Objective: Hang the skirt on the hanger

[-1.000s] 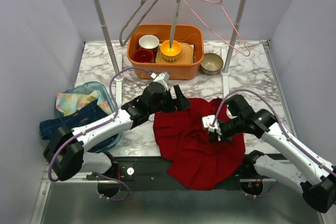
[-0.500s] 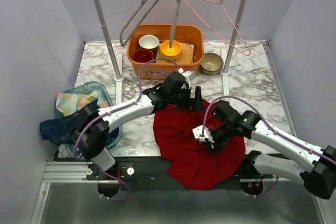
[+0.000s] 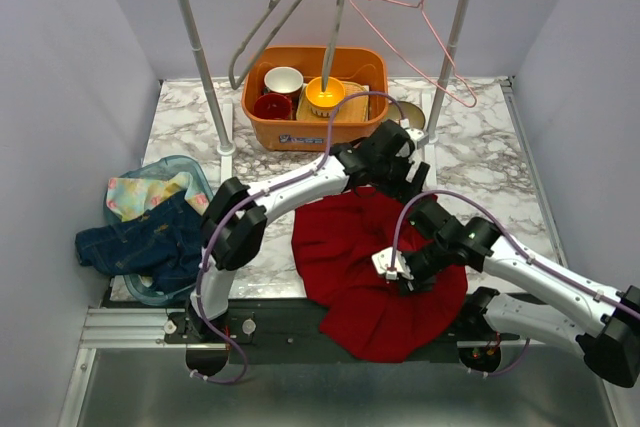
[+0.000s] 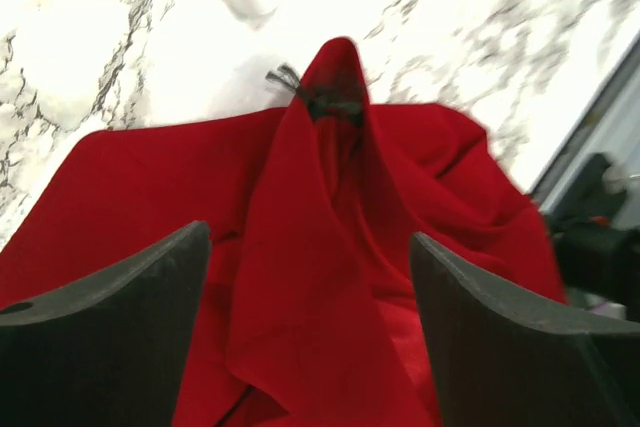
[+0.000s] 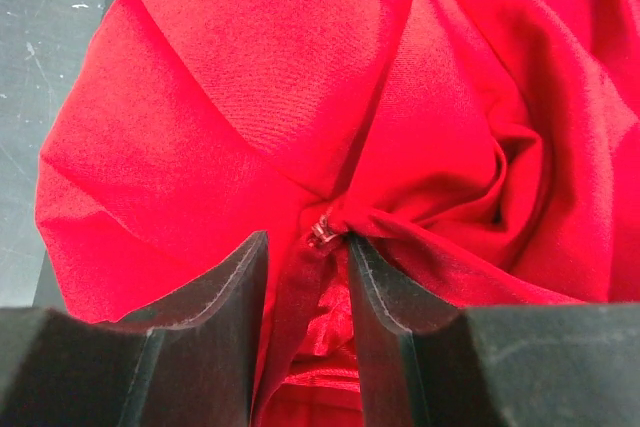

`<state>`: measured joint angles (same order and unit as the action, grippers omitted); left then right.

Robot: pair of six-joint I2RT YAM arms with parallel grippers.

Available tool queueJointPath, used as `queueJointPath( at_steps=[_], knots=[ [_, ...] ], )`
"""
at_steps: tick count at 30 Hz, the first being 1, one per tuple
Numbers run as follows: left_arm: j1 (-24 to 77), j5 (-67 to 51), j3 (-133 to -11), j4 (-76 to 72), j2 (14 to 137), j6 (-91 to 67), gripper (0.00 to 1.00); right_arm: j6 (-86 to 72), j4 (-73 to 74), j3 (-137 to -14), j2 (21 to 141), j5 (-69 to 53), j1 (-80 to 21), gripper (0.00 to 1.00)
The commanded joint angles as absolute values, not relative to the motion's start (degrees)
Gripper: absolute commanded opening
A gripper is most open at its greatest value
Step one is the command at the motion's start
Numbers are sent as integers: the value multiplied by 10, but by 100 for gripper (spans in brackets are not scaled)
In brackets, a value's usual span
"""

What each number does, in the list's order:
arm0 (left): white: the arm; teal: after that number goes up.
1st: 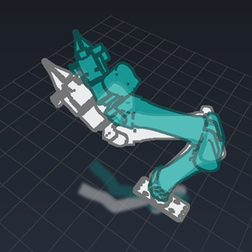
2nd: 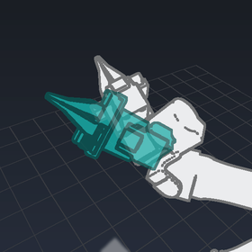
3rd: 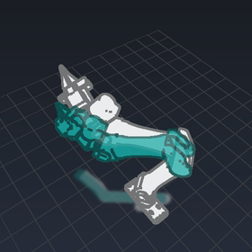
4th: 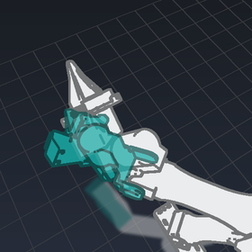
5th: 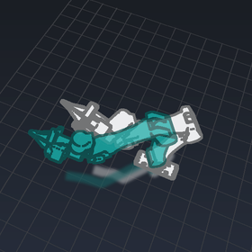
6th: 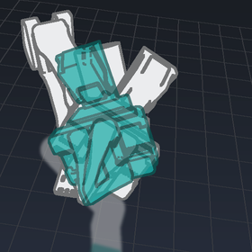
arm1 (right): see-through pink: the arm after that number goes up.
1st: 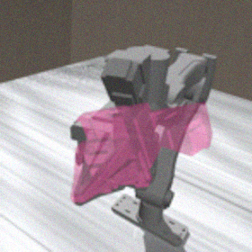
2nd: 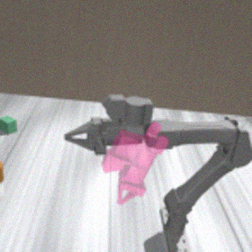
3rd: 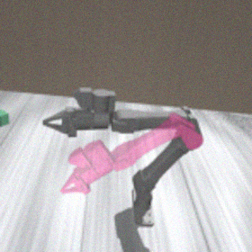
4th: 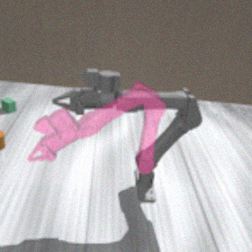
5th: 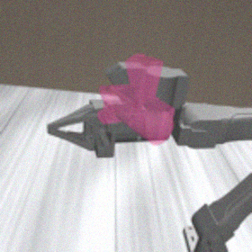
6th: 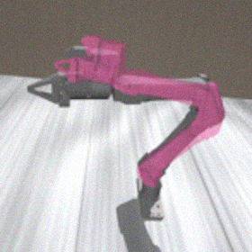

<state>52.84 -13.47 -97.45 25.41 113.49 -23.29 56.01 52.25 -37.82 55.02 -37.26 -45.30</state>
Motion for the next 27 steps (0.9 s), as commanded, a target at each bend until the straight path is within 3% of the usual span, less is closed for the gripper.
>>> queueJointPath(
  at_steps=[1, 5, 6, 8, 9, 11, 12, 13, 14, 27],
  knots=[
    [533, -84, -1035, 347, 1186, -169, 84, 568, 525, -371, 533, -372, -456, 45],
    [540, -82, -1105, 383, 1238, -153, 74, 567, 521, -370, 537, -367, -457, 45],
    [540, -77, -1113, 389, 1245, -151, 65, 567, 521, -370, 539, -365, -456, 45],
    [540, -76, -1128, 402, 1256, -149, 57, 566, 525, -371, 541, -360, -456, 45],
    [540, -70, -1127, 402, 1256, -149, 43, 567, 526, -371, 540, -357, -456, 45],
    [540, -68, -1121, 404, 1252, -145, 35, 568, 537, -374, 535, -342, -456, 45],
    [539, -68, -1116, 404, 1249, -144, 16, 566, 540, -375, 534, -336, -456, 44],
    [536, -58, -1112, 403, 1245, -147, 4, 564, 547, -376, 532, -320, -456, 44],
    [534, -51, -1098, 403, 1232, -149, 0, 563, 552, -378, 526, -311, -456, 44],
    [474, 32, -753, 229, 866, -315, 0, 512, 591, -394, 439, -177, -428, 38]
  ],
)
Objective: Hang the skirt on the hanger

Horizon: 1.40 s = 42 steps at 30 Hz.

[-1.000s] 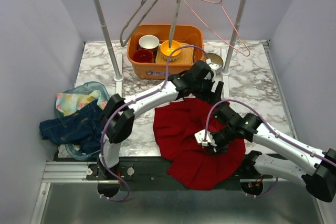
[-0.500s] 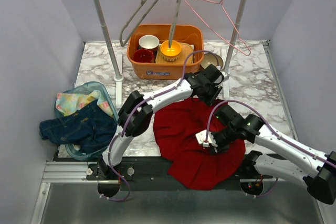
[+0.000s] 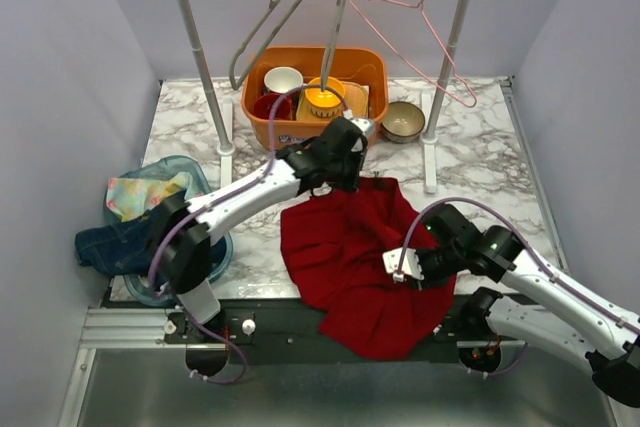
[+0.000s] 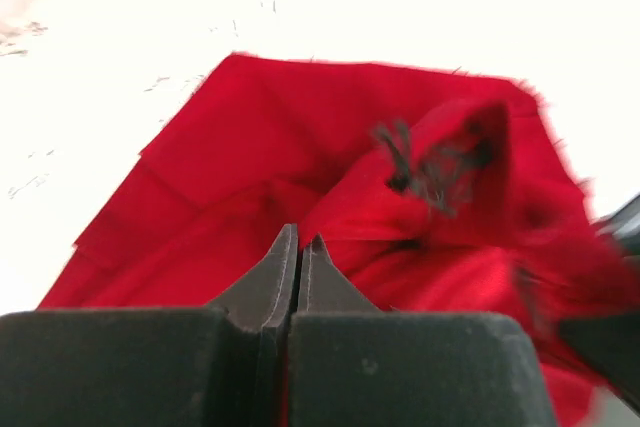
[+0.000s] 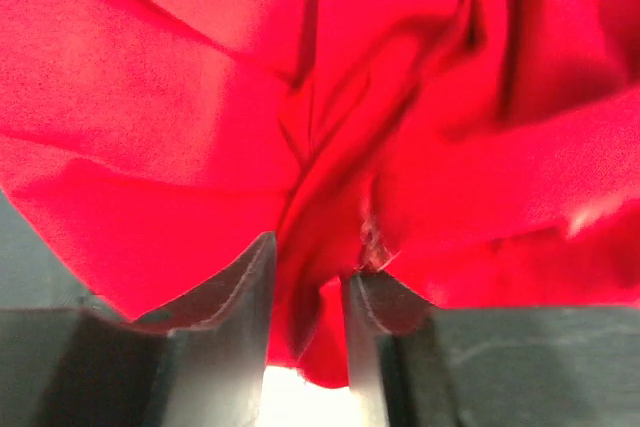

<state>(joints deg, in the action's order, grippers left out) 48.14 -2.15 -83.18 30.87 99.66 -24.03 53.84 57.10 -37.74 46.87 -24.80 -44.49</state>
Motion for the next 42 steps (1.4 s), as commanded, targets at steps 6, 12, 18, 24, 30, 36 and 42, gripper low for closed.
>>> queueJointPath(
  at_steps=[6, 12, 18, 24, 30, 36, 42],
  knots=[
    [459, 90, -650, 202, 702, -367, 0, 519, 566, -473, 435, -93, -371, 20],
    [432, 113, -664, 214, 593, -381, 0, 528, 547, -619, 484, -126, -288, 10],
    [426, 103, -698, 258, 578, -363, 0, 466, 570, -687, 540, -304, -284, 36],
    [425, 69, -608, 250, 547, -381, 0, 422, 461, -570, 605, -444, -284, 77],
    [425, 55, -529, 250, 493, -418, 0, 597, 379, -516, 642, -522, -284, 84],
    [425, 54, -478, 277, 440, -453, 0, 715, 388, -582, 735, -572, -285, 88],
    [425, 61, -451, 308, 401, -475, 0, 799, 455, -657, 847, -555, -315, 88]
  ],
)
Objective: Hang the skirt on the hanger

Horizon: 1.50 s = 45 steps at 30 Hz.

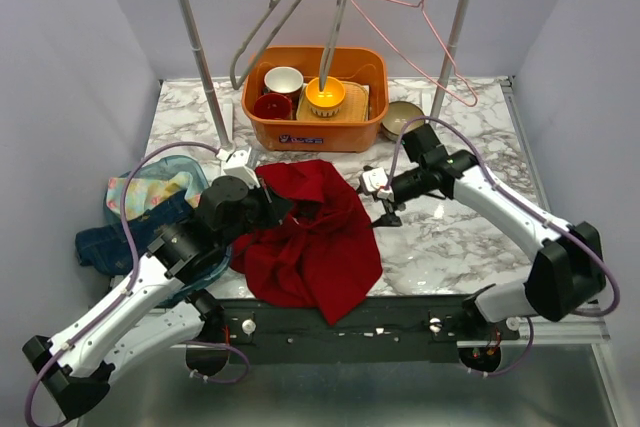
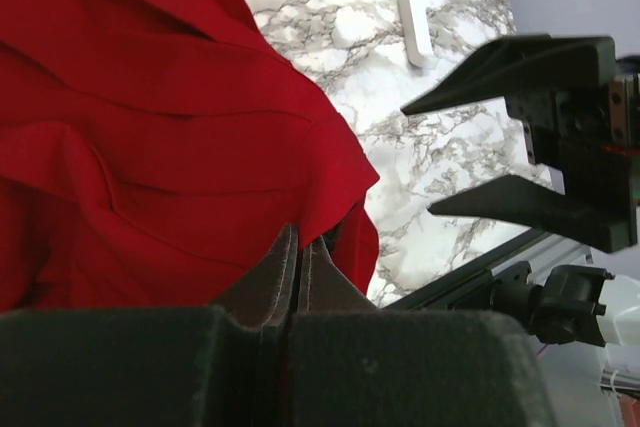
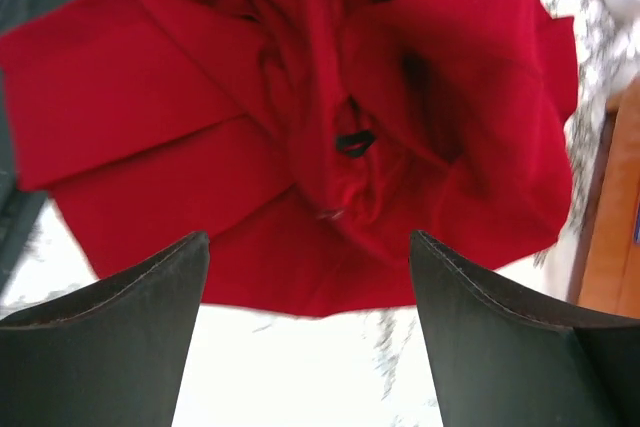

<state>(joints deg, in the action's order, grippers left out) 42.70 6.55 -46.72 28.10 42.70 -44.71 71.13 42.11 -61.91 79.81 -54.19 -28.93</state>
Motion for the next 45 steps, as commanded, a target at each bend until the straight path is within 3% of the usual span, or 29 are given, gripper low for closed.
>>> queueJointPath(
  at_steps=[1, 6, 12, 15, 19, 21, 26, 33, 37, 41, 45],
  knots=[
    [425, 61, -448, 308, 398, -480, 0, 805, 453, -659, 858, -551, -319, 88],
    [425, 69, -444, 319, 385, -486, 0, 822, 478, -690, 925, -535, -328, 85],
    [425, 84, -448, 318, 377, -488, 0, 810, 449, -665, 953, -481, -339, 74],
    [425, 84, -451, 316, 377, -486, 0, 781, 448, -685, 976, -466, -339, 52],
    [425, 89, -450, 314, 373, -486, 0, 762, 431, -677, 970, -448, -339, 11],
    [425, 94, -455, 311, 372, -484, 0, 747, 415, -663, 948, -426, -339, 3],
    [425, 100, -483, 283, 392, -469, 0, 669, 394, -640, 838, -342, -326, 1],
    [424, 84, -639, 235, 478, -430, 0, 584, 473, -769, 664, -298, -202, 1],
    [425, 62, -714, 224, 517, -419, 0, 589, 532, -824, 591, -273, -191, 1],
    [424, 44, -693, 218, 507, -429, 0, 610, 572, -759, 526, -268, -191, 1],
    [425, 5, -532, 200, 471, -474, 0, 648, 599, -558, 461, -309, -191, 1]
  ],
)
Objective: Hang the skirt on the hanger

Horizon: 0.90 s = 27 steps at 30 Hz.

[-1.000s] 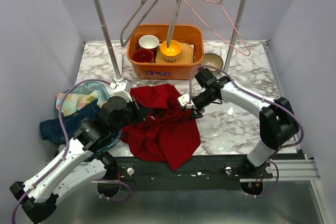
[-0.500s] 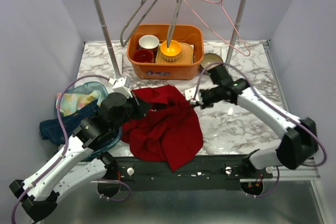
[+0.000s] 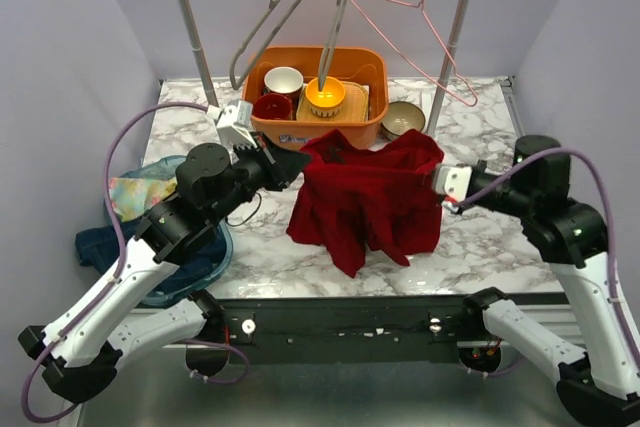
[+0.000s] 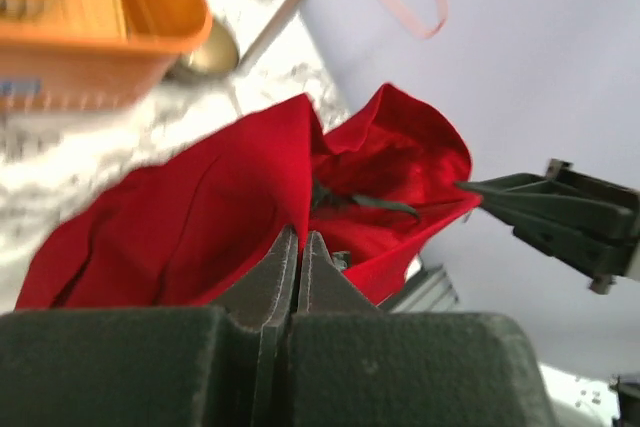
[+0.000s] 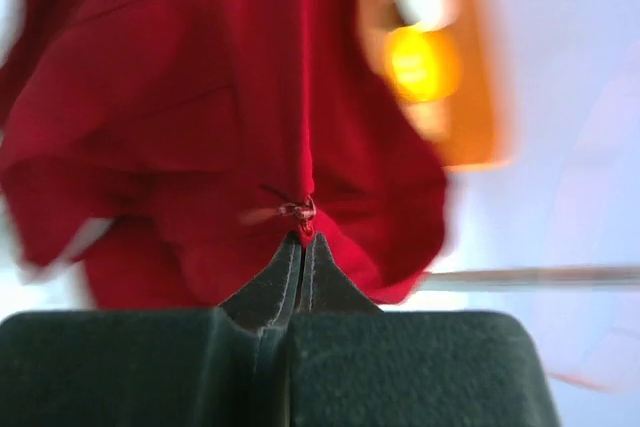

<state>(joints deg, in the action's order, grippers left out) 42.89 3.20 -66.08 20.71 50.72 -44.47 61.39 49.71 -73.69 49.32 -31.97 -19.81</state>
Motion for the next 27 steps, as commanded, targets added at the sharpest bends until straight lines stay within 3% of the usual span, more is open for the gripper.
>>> queueJointPath(
  at_steps=[1, 4, 8, 11, 12, 13, 16, 22, 27],
  knots=[
    [424, -21, -496, 192, 463, -485, 0, 663, 609, -525, 453, -322, -191, 1],
    [426, -74, -355, 140, 442, -543, 0, 697, 623, -417, 450, -352, -191, 2],
    [430, -103, -242, 79, 454, -586, 0, 703, 609, -368, 489, -331, -191, 9],
    [431, -83, -229, 92, 465, -578, 2, 684, 623, -403, 503, -330, -191, 27],
    [431, -76, -239, 99, 464, -573, 8, 675, 631, -419, 504, -335, -191, 33],
    [431, -71, -246, 105, 463, -562, 25, 666, 637, -435, 503, -335, -191, 38],
    [431, -48, -279, 141, 454, -536, 55, 635, 664, -508, 497, -333, -191, 51],
    [431, -33, -339, 214, 427, -478, 75, 501, 633, -681, 513, -304, -187, 60],
    [432, -11, -370, 264, 403, -414, 82, 387, 576, -789, 552, -297, -181, 69]
  ],
)
